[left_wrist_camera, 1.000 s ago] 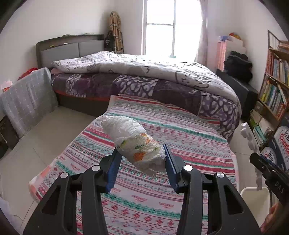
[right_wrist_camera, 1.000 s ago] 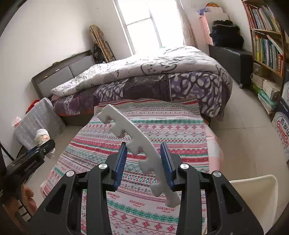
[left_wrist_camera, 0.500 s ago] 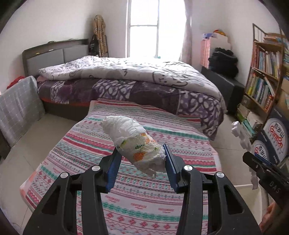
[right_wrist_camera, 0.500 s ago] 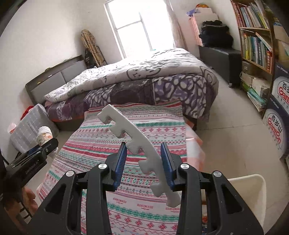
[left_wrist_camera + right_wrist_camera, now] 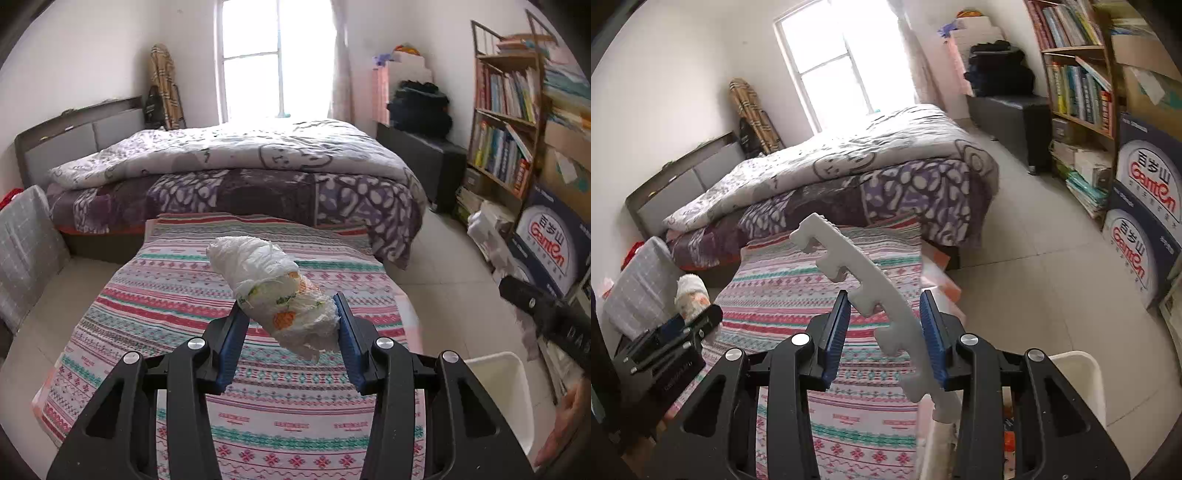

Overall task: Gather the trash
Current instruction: 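Carry the white wrapper and foam strip toward the white bin with both tools, then open both tools over the white bin to drop the wrapper and strip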

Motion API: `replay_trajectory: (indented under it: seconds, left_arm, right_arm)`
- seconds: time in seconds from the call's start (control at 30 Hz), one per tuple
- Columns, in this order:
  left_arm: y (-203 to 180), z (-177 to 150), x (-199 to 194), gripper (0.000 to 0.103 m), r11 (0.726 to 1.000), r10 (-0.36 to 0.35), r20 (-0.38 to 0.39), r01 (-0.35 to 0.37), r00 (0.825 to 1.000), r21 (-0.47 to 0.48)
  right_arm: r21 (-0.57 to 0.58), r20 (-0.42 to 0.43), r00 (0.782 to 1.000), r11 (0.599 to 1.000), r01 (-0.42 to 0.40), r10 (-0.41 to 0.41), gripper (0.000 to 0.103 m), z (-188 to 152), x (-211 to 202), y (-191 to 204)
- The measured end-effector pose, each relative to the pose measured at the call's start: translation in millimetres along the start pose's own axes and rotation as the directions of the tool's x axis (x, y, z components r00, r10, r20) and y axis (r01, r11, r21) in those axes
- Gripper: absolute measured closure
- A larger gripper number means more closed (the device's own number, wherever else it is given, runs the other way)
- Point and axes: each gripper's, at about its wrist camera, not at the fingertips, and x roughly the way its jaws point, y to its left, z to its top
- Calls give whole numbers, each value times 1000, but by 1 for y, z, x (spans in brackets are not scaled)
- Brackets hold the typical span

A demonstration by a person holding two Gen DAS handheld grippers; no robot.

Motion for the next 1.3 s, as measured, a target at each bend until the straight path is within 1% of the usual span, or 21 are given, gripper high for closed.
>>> replay_trajectory:
  seconds: [0.2,0.37,0.57,0.63,0.67,0.7,0.77,0.9,1.03,1.1,1.13,1.23,1.3]
  left_arm:
    - [-24,-5,4,57,999,-29,-9,29,1000,46]
    - [-44,-10,7,57,995,-54,-16,56,998,79]
    - [-70,-16,10,57,987,-94,-27,97,995,129]
    - [-82,-20,10,57,982,-116,-38,121,993,148]
    - [-87,-21,11,57,980,-124,-41,129,991,154]
    - [-93,-23,11,57,977,-134,-46,140,990,163]
    - [-105,-26,9,57,969,-157,-49,163,986,185]
    - [-128,-32,3,56,951,-203,-55,210,978,229]
    - [-147,-38,-1,55,932,-238,-65,246,969,264]
    - [-157,-41,-2,55,922,-256,-75,266,964,281]
    - [-161,-43,-3,55,918,-262,-79,274,962,286]
    - [-175,-49,-5,55,901,-298,-106,316,949,298]
    - [-185,-53,-6,55,885,-331,-132,356,934,301]
  right_arm:
    - [44,1,999,998,43,-44,66,0,-11,-28]
    - [90,-6,995,991,100,-100,65,-2,-21,-55]
    - [158,-65,987,975,154,-146,64,-12,-24,-87]
    - [175,-68,983,968,181,-171,54,-15,-28,-97]
    - [182,-63,980,963,198,-190,48,-16,-31,-101]
    - [190,-59,977,959,212,-205,45,-16,-33,-105]
    - [211,-54,976,953,220,-213,43,-16,-37,-114]
    - [269,-32,970,933,240,-240,33,-19,-50,-135]
    - [321,-7,960,908,268,-280,27,-19,-64,-155]
    - [352,4,954,894,279,-300,21,-20,-70,-163]
    - [373,11,951,883,284,-310,20,-21,-74,-169]
    - [412,19,943,862,295,-332,17,-21,-81,-182]
    - [432,24,938,850,302,-345,14,-21,-85,-188]
